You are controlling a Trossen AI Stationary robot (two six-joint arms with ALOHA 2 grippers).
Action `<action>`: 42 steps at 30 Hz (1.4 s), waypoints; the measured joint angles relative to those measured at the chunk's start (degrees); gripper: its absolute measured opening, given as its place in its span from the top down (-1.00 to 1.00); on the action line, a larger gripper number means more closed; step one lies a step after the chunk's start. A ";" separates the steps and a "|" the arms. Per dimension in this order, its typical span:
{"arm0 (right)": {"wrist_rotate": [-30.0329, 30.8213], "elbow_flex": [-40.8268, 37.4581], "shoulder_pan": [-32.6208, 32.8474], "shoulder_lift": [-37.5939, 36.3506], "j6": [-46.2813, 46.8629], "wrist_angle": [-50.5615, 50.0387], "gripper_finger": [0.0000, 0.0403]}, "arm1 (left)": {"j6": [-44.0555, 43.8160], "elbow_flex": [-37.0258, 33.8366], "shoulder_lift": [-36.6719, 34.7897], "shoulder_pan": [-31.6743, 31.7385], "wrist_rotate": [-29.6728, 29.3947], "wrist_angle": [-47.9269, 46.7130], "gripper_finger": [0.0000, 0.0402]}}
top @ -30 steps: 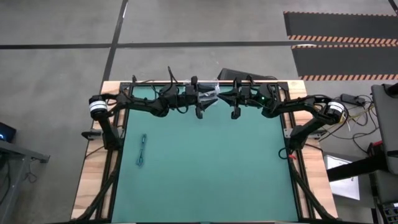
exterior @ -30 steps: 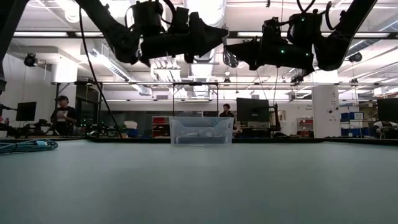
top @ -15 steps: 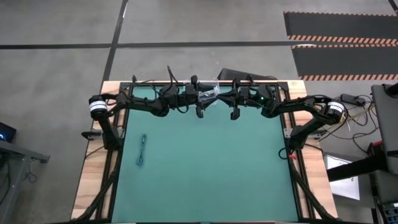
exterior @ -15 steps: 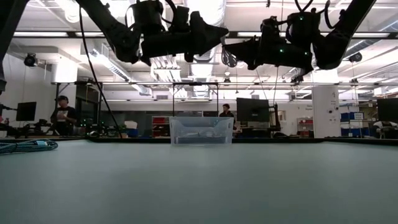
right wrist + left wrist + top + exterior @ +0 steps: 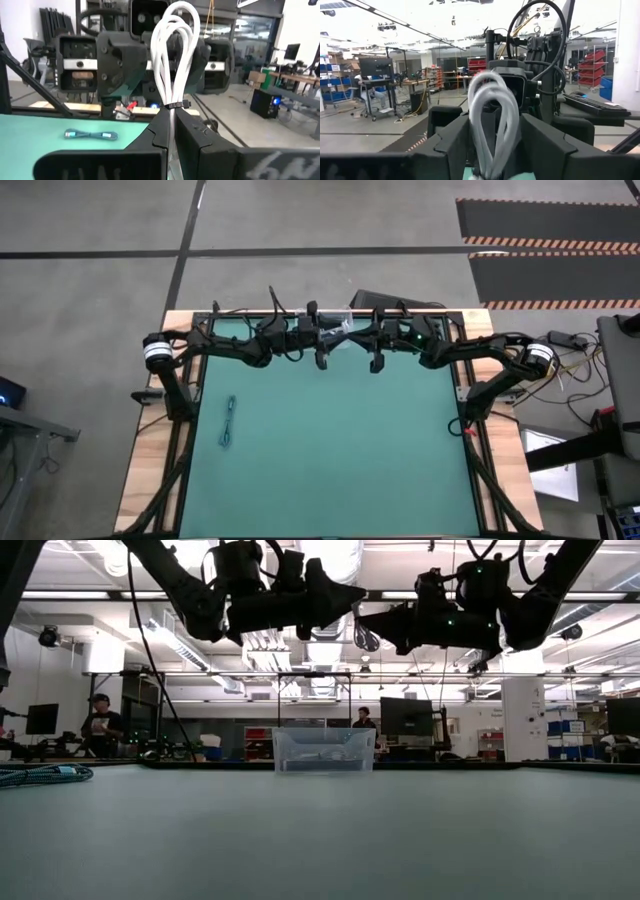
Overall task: Pick and place USB-C Cables
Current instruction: Put the white charger cable into the transparent bin
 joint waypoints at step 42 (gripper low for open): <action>0.58 1.96 0.00 0.00 -1.78 -5.77 0.87 | -0.09 0.00 0.00 0.05 -0.03 -0.63 0.95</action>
